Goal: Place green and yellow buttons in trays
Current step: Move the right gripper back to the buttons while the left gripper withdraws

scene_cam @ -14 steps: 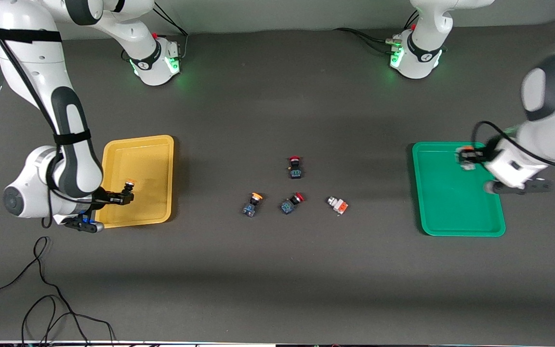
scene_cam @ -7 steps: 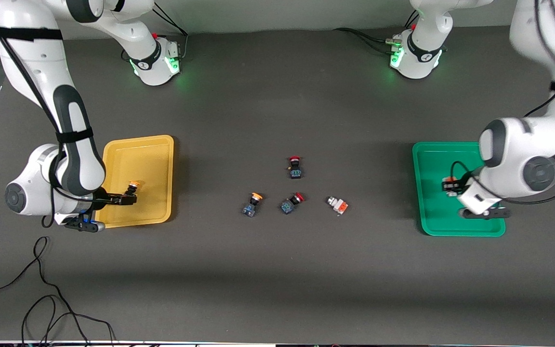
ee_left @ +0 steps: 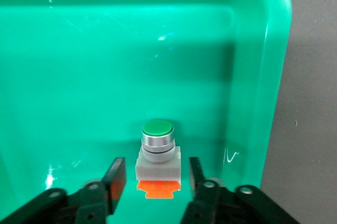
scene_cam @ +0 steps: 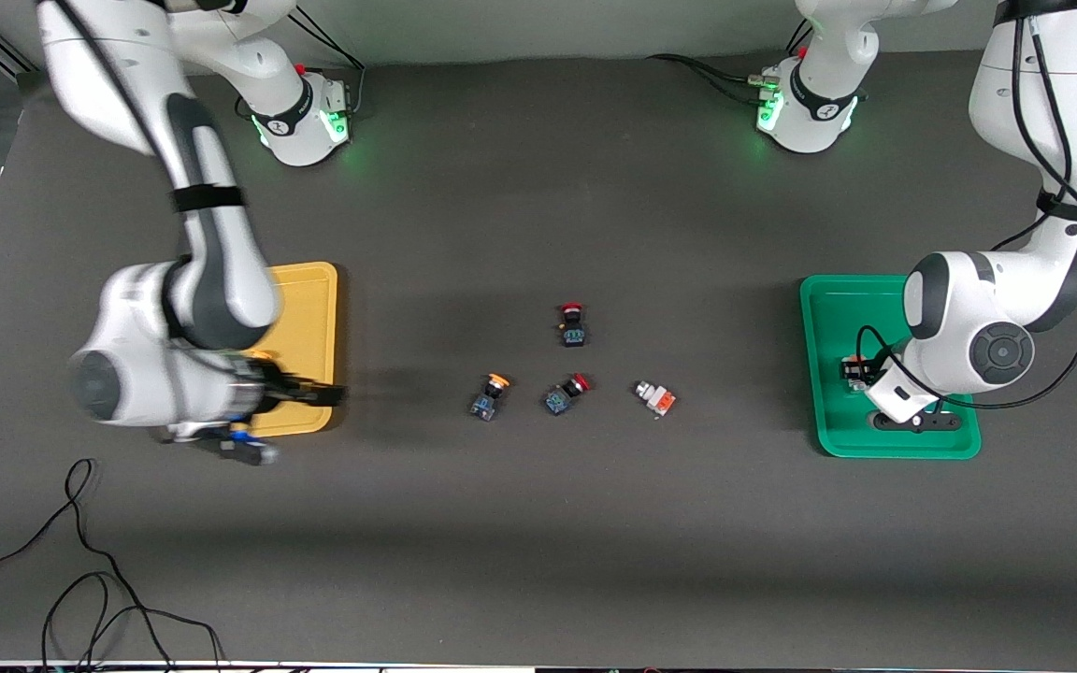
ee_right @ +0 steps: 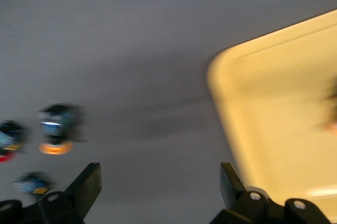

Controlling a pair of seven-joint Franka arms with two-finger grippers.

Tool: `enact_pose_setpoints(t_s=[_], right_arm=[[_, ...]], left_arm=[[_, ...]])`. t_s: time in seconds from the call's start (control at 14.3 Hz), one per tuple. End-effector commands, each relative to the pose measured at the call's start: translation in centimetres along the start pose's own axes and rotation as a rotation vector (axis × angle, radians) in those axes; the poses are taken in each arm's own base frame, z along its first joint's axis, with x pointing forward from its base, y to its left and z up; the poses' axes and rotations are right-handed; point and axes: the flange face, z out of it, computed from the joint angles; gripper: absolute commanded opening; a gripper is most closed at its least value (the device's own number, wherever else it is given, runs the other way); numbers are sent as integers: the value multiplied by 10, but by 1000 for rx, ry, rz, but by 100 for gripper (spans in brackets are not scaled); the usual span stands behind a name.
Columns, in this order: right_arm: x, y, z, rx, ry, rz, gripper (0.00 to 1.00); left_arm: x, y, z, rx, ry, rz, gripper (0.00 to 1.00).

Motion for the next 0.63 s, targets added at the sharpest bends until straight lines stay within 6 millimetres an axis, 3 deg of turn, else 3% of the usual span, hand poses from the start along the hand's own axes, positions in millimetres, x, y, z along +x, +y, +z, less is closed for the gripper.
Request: enact_pose_setpoints(t_s=[0.0,0.35,0.56], right_arm=[[-9,-62,51,31,43,86,100],[-21,-126,117,91,129,251,100],[-40,-151,151,94,179,286,100]], left_arm=[[1,-3,-43,11,-17,27,100],[0,-11,-171,8,-47,-7,100],[4,13,-208,-30,-10,2,100]])
